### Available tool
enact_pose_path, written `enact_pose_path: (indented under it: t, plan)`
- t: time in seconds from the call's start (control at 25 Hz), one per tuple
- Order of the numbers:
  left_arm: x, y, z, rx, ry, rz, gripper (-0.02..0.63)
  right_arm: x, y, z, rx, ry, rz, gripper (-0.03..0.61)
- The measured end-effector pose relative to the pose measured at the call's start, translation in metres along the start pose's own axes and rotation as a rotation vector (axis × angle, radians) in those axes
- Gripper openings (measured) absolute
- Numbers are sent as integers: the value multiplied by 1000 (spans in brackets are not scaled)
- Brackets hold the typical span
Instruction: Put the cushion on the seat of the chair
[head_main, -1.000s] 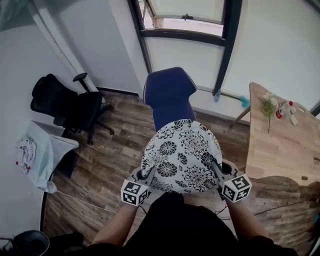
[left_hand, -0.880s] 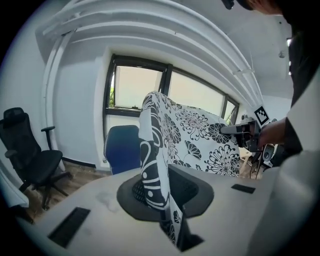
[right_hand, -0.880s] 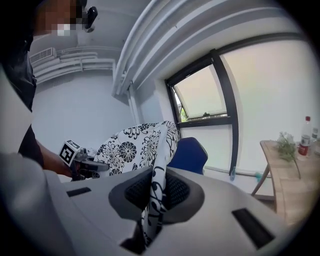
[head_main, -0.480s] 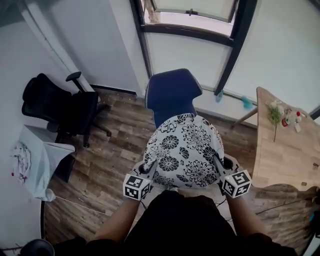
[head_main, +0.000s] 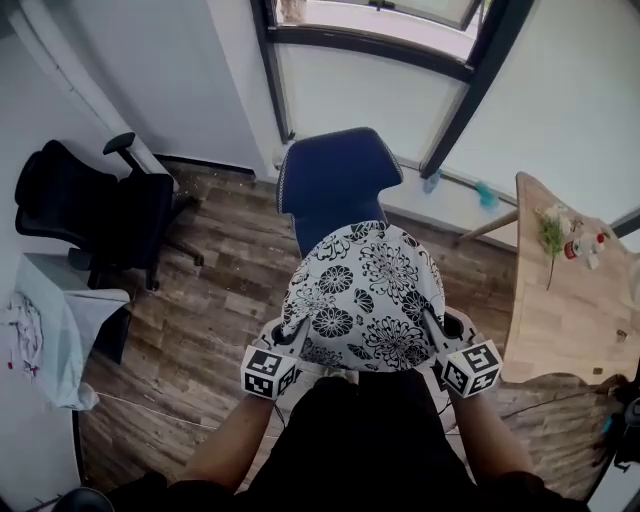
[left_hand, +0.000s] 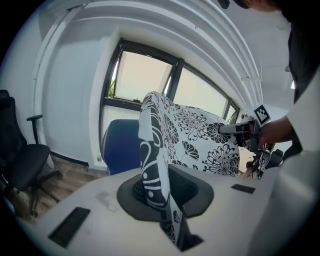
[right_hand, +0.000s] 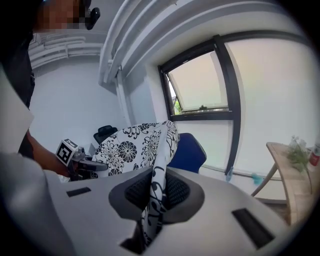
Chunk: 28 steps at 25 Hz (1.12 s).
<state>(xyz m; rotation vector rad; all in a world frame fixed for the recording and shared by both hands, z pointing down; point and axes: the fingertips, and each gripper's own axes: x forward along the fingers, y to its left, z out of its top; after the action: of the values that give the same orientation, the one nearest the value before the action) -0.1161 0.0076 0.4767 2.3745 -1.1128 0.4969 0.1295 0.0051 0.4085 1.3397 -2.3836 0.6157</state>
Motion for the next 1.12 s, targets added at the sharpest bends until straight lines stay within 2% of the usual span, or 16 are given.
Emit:
enact_pose_path:
  t: [0.32,0.52,0.68,0.84,1.12]
  plan:
    - [36,14,-37,-45,45,38,32,47,-32,-32,13,64,26,41]
    - [59,45,-50,-70,96,83,32,101,-49,-46,28,106,66,41]
    - [88,66,-66,-129,134,103,32,140,-67,-68,45,145,109,41]
    - [128,92,-71,-126,162,105,32,176,-95,-80,58,164,142,41]
    - [174,117,-89,-81,191,143,32,220,-128,-109,121,178,126,41]
